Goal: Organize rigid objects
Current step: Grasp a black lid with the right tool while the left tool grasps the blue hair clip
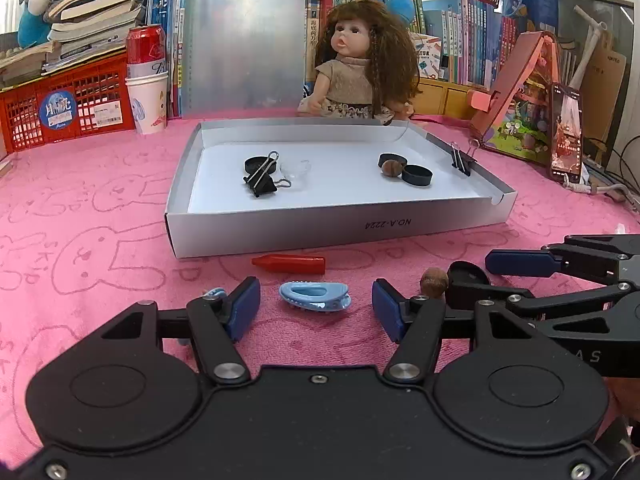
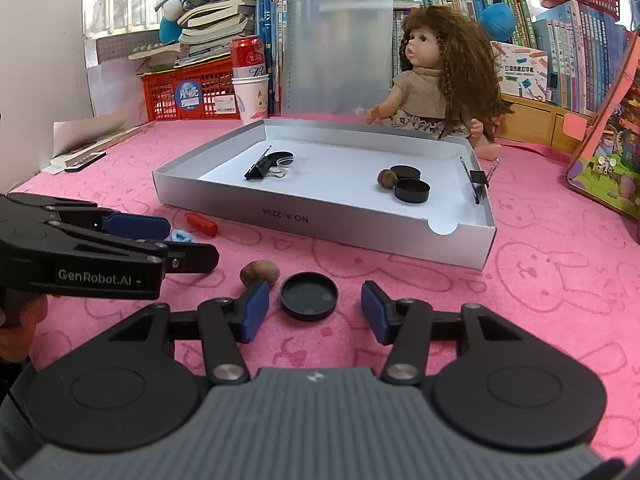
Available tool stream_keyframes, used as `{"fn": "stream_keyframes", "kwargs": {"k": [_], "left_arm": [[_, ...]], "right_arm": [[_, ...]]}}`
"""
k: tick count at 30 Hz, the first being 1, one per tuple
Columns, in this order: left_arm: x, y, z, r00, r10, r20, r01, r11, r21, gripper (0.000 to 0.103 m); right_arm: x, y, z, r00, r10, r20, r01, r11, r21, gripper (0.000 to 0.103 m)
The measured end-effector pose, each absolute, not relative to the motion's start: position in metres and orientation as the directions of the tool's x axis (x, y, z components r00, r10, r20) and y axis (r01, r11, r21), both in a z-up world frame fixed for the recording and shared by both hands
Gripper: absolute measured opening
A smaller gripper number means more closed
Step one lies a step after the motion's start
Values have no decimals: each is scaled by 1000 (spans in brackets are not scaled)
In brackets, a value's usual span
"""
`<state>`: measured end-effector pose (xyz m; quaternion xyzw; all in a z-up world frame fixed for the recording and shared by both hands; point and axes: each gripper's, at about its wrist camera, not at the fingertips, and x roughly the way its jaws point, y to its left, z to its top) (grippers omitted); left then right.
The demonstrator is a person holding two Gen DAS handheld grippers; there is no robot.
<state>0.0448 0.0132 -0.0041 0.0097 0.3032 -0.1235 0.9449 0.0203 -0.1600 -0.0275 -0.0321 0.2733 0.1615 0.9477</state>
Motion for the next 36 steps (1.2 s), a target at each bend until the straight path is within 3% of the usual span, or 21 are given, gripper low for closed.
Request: {"fn": "stream_keyframes", "kwargs": {"k": [9, 16, 26, 36], "left_arm": [[43, 10, -6, 797, -208, -567, 227, 973, -39, 59], [43, 13, -6, 807, -186, -561, 208, 978, -26, 47], [43, 15, -6, 812, -172, -558, 193, 981, -22, 37], [43, 15, -6, 811, -169, -560, 189, 982, -23, 36]], "right_arm": [[18, -159, -29, 808, 282, -518, -312, 950, 29, 59], [17, -161, -29, 812, 278, -514, -304, 952, 35, 52], [18, -162, -29, 813, 277, -512, -301, 953, 37, 49], [17, -162, -29, 821, 264, -507, -282, 959, 42, 42]]}}
